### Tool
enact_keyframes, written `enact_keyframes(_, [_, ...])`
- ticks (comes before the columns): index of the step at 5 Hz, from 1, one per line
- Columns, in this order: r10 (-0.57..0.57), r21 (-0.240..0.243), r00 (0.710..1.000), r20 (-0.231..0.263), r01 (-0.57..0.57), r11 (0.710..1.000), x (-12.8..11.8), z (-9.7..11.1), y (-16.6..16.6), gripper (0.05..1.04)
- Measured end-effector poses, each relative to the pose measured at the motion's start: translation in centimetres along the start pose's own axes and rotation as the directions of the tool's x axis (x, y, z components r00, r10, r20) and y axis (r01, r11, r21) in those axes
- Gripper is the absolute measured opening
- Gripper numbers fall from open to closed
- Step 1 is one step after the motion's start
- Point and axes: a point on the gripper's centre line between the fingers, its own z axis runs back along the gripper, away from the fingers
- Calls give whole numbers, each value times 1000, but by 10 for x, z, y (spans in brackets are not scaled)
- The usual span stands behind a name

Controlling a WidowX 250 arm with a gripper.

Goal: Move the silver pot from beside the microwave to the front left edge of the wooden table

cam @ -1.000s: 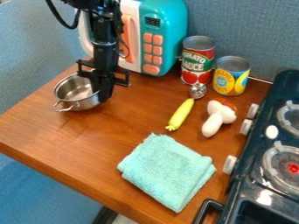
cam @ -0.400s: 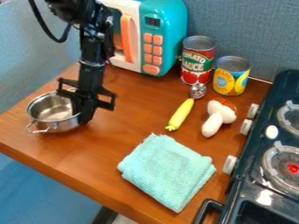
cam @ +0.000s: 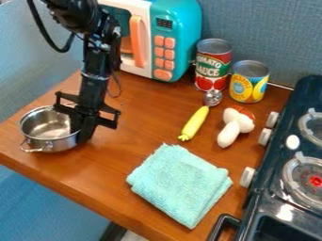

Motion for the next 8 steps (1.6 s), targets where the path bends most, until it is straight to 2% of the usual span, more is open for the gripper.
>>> enact_keyframes(2, [63,-5,997,-45,-63,998,-7,-10,18,100])
enact_keyframes(3, [0,-33,1000,-5,-1,999,1,-12,28,124])
enact_keyframes(4, [-69,-66,997,41,71,995,6,-9,27,307])
enact_keyframes(5, [-95,-107,987,127,108,988,8,1,21,585])
enact_keyframes(6, [-94,-110,979,180,115,987,5,19,19,890])
enact_keyframes(7, [-129,-79,972,196,147,986,-3,36,5,1007])
enact_keyframes(8, [-207,-11,939,276,218,976,-6,64,-26,1003])
